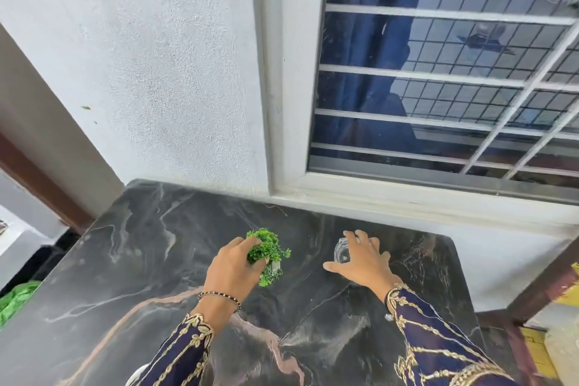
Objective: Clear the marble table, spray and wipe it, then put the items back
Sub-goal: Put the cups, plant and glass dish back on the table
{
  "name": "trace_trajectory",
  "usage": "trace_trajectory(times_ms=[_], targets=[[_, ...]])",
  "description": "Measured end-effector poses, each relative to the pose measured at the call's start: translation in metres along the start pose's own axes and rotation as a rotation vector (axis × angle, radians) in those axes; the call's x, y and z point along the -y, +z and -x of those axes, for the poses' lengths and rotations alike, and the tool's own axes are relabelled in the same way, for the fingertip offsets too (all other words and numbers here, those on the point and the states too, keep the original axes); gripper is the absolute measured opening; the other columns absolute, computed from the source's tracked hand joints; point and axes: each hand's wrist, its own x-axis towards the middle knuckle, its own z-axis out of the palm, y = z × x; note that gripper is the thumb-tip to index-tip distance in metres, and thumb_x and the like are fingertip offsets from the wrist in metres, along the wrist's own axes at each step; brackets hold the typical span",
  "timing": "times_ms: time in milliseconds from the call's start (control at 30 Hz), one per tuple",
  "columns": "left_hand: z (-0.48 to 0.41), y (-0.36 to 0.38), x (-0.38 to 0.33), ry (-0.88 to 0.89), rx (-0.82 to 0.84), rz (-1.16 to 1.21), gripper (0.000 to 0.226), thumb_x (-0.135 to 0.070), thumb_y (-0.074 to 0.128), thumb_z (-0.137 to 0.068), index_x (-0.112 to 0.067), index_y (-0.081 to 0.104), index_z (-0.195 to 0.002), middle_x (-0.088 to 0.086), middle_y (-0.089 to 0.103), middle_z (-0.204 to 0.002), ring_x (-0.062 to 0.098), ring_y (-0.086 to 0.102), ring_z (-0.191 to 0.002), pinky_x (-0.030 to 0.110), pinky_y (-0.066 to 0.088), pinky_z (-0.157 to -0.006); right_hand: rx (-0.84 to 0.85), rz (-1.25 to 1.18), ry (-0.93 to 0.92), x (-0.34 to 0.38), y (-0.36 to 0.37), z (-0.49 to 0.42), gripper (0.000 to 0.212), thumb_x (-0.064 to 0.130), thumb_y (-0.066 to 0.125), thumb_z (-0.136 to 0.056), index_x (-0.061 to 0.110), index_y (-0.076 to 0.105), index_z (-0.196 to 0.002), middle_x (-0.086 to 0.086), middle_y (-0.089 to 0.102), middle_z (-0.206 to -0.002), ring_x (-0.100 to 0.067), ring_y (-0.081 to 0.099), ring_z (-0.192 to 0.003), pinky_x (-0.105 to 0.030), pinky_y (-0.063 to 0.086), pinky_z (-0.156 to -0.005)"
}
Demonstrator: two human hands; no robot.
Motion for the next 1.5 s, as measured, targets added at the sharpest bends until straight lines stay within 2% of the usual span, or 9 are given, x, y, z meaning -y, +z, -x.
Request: trace_trajectory(times_ms=[167, 367, 500, 633, 833, 1000, 1133, 1333, 1500], targets=[[-0.005, -0.017, 0.024, 0.008, -0.004, 0.008, 0.032, -0.028, 0.068, -0.079, -0.027, 0.064, -0.110, -0.006, 0.060, -0.088, 0.014, 0.059, -0.069, 0.032, 0.053, -0.070, -0.064, 0.080, -0.053, 0.036, -0.001, 0.006, 0.083, 0.070, 0.053, -0.089, 0.024, 0.032, -0.155, -0.005, 0.022, -0.166, -0.032, 0.021, -0.152, -0.057, 0.020, -0.120], [-0.016, -0.043, 0.064, 0.009, -0.025, 0.036, 0.030, -0.027, 0.068, -0.079, -0.026, 0.064, -0.109, -0.005, 0.060, -0.086, 0.015, 0.059, -0.068, 0.032, 0.052, -0.070, 0.047, -0.166, -0.201, 0.122, 0.016, 0.019, 0.065, 0.054, 0.063, -0.092, 0.024, 0.044, -0.147, 0.001, 0.039, -0.155, -0.023, 0.025, -0.147, -0.042, 0.026, -0.118], [-0.031, -0.065, 0.094, 0.004, -0.048, 0.042, 0.031, -0.026, 0.067, -0.079, -0.025, 0.063, -0.109, -0.005, 0.058, -0.088, 0.017, 0.057, -0.072, 0.033, 0.051, -0.071, 0.161, -0.413, -0.241, 0.191, 0.038, 0.016, 0.051, 0.038, 0.071, -0.090, 0.027, 0.055, -0.137, 0.005, 0.058, -0.141, -0.012, 0.053, -0.129, -0.030, 0.042, -0.108], [-0.056, -0.084, 0.130, 0.021, -0.056, 0.012, 0.032, -0.026, 0.066, -0.079, -0.023, 0.062, -0.110, -0.002, 0.061, -0.091, 0.021, 0.059, -0.079, 0.035, 0.051, -0.074, 0.225, -0.624, -0.222, 0.252, 0.057, 0.004, 0.043, 0.030, 0.074, -0.079, 0.032, 0.061, -0.120, 0.017, 0.069, -0.116, -0.011, 0.069, -0.101, -0.046, 0.055, -0.099], [-0.103, -0.096, 0.177, -0.002, -0.074, 0.058, 0.035, -0.027, 0.067, -0.080, -0.020, 0.062, -0.114, 0.001, 0.064, -0.101, 0.023, 0.062, -0.086, 0.038, 0.051, -0.080, 0.252, -0.863, -0.194, 0.308, 0.068, -0.022, 0.047, 0.014, 0.075, -0.084, 0.031, 0.055, -0.123, 0.025, 0.061, -0.121, -0.021, 0.071, -0.107, -0.043, 0.061, -0.090], [-0.119, -0.096, 0.204, 0.013, -0.067, 0.068, 0.038, -0.027, 0.067, -0.080, -0.020, 0.059, -0.117, 0.002, 0.061, -0.101, 0.024, 0.061, -0.084, 0.040, 0.052, -0.078, 0.233, -0.912, -0.166, 0.333, 0.075, -0.034, 0.052, 0.009, 0.072, -0.087, 0.033, 0.050, -0.128, 0.029, 0.055, -0.114, -0.019, 0.068, -0.112, -0.037, 0.061, -0.088], [-0.111, -0.096, 0.210, 0.041, -0.051, 0.083, 0.043, -0.026, 0.063, -0.082, -0.028, 0.053, -0.124, 0.001, 0.055, -0.106, 0.021, 0.058, -0.077, 0.040, 0.053, -0.075, 0.224, -0.915, -0.146, 0.336, 0.084, -0.032, 0.053, 0.009, 0.071, -0.087, 0.031, 0.050, -0.131, 0.018, 0.056, -0.132, -0.016, 0.068, -0.109, -0.039, 0.062, -0.088], [-0.089, -0.099, 0.202, 0.026, -0.134, -0.150, 0.046, -0.036, 0.054, -0.087, -0.038, 0.040, -0.132, -0.004, 0.038, -0.135, 0.021, 0.057, -0.065, 0.030, 0.046, -0.052, 0.174, -0.893, -0.129, 0.322, 0.090, -0.014, 0.061, 0.016, 0.071, -0.089, 0.024, 0.046, -0.144, 0.011, 0.050, -0.149, -0.013, 0.068, -0.110, -0.034, 0.061, -0.087], [-0.052, -0.099, 0.183, 0.104, -0.222, -0.234, 0.034, -0.031, 0.051, -0.089, -0.030, 0.048, -0.124, -0.005, 0.042, -0.133, 0.018, 0.061, -0.064, 0.027, 0.045, -0.042, 0.124, -0.879, -0.109, 0.295, 0.090, 0.011, 0.052, 0.020, 0.071, -0.091, 0.024, 0.051, -0.139, 0.012, 0.057, -0.142, -0.013, 0.069, -0.106, -0.040, 0.059, -0.093]])
